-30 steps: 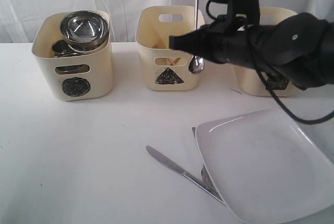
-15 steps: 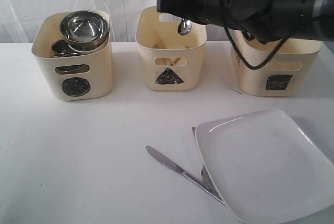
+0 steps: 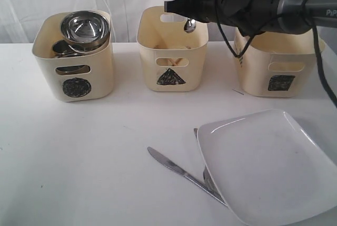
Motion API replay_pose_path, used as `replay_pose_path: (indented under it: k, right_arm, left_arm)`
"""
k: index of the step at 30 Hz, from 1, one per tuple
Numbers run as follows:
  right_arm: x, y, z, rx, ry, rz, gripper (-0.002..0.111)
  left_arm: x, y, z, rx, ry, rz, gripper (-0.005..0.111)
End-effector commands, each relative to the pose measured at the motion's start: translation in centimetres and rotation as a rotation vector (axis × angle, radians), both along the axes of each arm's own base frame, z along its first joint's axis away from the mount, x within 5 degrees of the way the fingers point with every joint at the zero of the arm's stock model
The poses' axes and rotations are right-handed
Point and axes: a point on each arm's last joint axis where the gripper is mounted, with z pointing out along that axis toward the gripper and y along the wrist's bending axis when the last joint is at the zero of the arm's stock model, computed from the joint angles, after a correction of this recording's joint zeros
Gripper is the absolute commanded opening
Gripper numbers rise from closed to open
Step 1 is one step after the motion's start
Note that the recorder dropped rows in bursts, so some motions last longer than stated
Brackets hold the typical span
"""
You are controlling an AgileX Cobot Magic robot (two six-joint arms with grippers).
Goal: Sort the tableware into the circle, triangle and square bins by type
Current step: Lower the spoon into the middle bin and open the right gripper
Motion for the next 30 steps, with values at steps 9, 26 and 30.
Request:
replay_pose_path:
  k: [9, 26, 30]
  right_arm:
    - [3.7, -0.2, -0.7, 0.016, 0.016, 0.039, 0.000]
    - [5.3, 1.2, -6.0, 0.044, 0.201, 0.139, 0.002]
    - [5.1, 1.4, -6.2, 0.053, 0.230, 0.157, 0.019]
  left_arm:
    - [0.0, 0.0, -0.1, -0.010, -0.003, 0.005, 0.000]
    - [0.0, 0.0, -0.1, -0.010, -0.003, 0.005, 0.000]
    - [0.0, 0.0, -0.1, -0.010, -0.003, 0.005, 0.000]
